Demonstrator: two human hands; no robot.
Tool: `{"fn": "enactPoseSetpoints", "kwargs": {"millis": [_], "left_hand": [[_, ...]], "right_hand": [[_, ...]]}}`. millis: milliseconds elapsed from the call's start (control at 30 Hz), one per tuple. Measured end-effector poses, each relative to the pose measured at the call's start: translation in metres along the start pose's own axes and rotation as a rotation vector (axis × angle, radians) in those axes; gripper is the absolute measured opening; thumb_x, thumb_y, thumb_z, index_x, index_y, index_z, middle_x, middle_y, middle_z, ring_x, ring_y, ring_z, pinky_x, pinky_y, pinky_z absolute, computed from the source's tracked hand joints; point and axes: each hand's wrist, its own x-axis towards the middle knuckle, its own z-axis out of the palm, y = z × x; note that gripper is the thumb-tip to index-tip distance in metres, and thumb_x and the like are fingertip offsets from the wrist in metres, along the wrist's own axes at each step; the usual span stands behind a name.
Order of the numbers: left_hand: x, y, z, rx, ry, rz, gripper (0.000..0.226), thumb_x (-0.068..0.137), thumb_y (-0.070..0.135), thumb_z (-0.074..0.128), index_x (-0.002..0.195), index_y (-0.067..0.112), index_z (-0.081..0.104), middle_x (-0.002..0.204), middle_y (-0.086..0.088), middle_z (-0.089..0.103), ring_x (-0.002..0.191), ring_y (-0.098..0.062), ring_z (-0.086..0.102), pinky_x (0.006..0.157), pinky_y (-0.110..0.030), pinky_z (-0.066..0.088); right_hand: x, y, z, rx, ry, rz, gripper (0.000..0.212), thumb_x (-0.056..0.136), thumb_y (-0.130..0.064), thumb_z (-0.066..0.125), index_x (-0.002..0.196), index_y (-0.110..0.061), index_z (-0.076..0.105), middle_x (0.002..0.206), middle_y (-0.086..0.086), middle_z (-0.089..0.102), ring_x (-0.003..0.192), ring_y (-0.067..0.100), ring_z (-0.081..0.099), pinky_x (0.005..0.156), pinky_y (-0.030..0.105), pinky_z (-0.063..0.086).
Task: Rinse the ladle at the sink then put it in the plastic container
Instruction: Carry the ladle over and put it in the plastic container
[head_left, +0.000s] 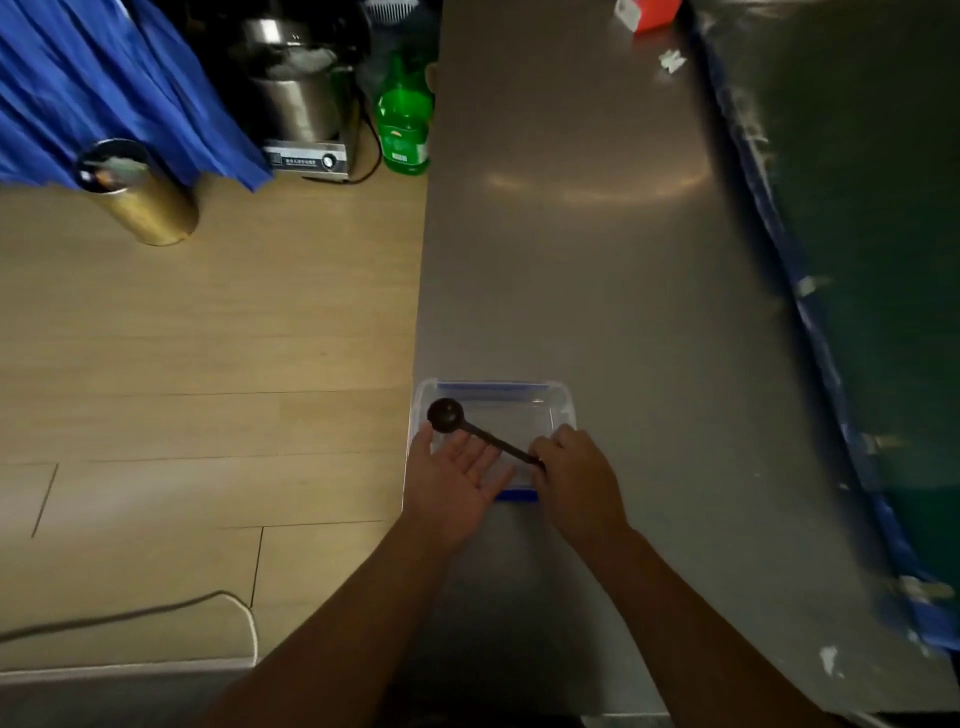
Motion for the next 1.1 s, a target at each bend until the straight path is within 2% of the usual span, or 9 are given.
{"fn": "enactPoseSetpoints", "kwargs": {"millis": [167, 233, 367, 467, 633, 800, 967, 1100], "left_hand": [[0.017, 0.009, -0.002, 0.044, 0.011, -0.026, 0.072, 0.089, 0.058, 0.050, 0.140, 0.007, 0.046, 0.139, -0.018, 0.055, 0.123, -0.035, 0.055, 0.100, -0.055, 0.045], [0.021, 0.011, -0.003, 0.052, 0.014, -0.019, 0.072, 0.089, 0.058, 0.050, 0.140, 0.007, 0.047, 0.135, -0.019, 0.057, 0.120, -0.036, 0.057, 0.095, -0.054, 0.049], [0.027, 0.014, -0.006, 0.037, 0.014, -0.009, 0.074, 0.089, 0.058, 0.051, 0.142, 0.006, 0.044, 0.141, -0.021, 0.053, 0.127, -0.039, 0.052, 0.107, -0.056, 0.040], [0.031, 0.015, -0.004, 0.038, 0.027, -0.011, 0.072, 0.090, 0.057, 0.050, 0.141, 0.006, 0.045, 0.139, -0.021, 0.054, 0.125, -0.039, 0.054, 0.108, -0.055, 0.039], [0.029, 0.016, 0.002, 0.068, 0.039, -0.021, 0.065, 0.092, 0.055, 0.049, 0.137, 0.009, 0.050, 0.130, -0.020, 0.062, 0.118, -0.036, 0.060, 0.091, -0.051, 0.051], [0.029, 0.017, 0.003, 0.104, 0.027, -0.032, 0.066, 0.092, 0.055, 0.048, 0.139, 0.010, 0.048, 0.131, -0.018, 0.061, 0.115, -0.035, 0.061, 0.073, -0.047, 0.058], [0.029, 0.012, 0.003, 0.124, 0.027, -0.032, 0.066, 0.093, 0.055, 0.047, 0.141, 0.010, 0.046, 0.131, -0.018, 0.062, 0.115, -0.034, 0.062, 0.076, -0.047, 0.057], [0.028, 0.012, 0.003, 0.123, 0.024, -0.024, 0.067, 0.093, 0.055, 0.047, 0.143, 0.010, 0.043, 0.134, -0.018, 0.059, 0.119, -0.035, 0.058, 0.089, -0.050, 0.052]], "right_hand": [[0.014, -0.001, 0.009, -0.021, -0.009, 0.008, 0.003, 0.083, -0.012, 0.067, 0.085, -0.010, 0.067, 0.084, 0.009, 0.062, 0.074, 0.025, 0.057, 0.064, 0.036, 0.048], [0.019, -0.002, 0.013, -0.039, -0.025, 0.009, 0.005, 0.085, -0.015, 0.066, 0.088, -0.012, 0.068, 0.086, 0.007, 0.063, 0.075, 0.023, 0.058, 0.066, 0.034, 0.050], [0.026, -0.003, 0.016, -0.061, -0.041, 0.006, 0.009, 0.087, -0.020, 0.064, 0.093, -0.013, 0.068, 0.092, 0.007, 0.064, 0.080, 0.021, 0.058, 0.071, 0.032, 0.050], [0.029, -0.004, 0.017, -0.109, -0.060, 0.003, 0.011, 0.090, -0.020, 0.061, 0.097, -0.014, 0.067, 0.098, 0.007, 0.064, 0.087, 0.022, 0.058, 0.075, 0.032, 0.048], [0.034, -0.007, 0.018, -0.138, -0.086, 0.014, 0.013, 0.091, -0.018, 0.059, 0.101, -0.012, 0.066, 0.101, 0.010, 0.064, 0.090, 0.025, 0.059, 0.077, 0.034, 0.047], [0.034, -0.006, 0.019, -0.170, -0.116, 0.016, 0.015, 0.092, -0.020, 0.058, 0.103, -0.016, 0.066, 0.104, 0.007, 0.064, 0.092, 0.023, 0.059, 0.077, 0.032, 0.047], [0.030, -0.005, 0.022, -0.193, -0.120, 0.042, 0.013, 0.091, -0.021, 0.058, 0.101, -0.017, 0.066, 0.102, 0.006, 0.064, 0.091, 0.023, 0.060, 0.075, 0.032, 0.047], [0.029, -0.005, 0.023, -0.181, -0.118, 0.049, 0.013, 0.090, -0.019, 0.058, 0.101, -0.016, 0.066, 0.102, 0.007, 0.065, 0.091, 0.024, 0.060, 0.076, 0.034, 0.048]]}}
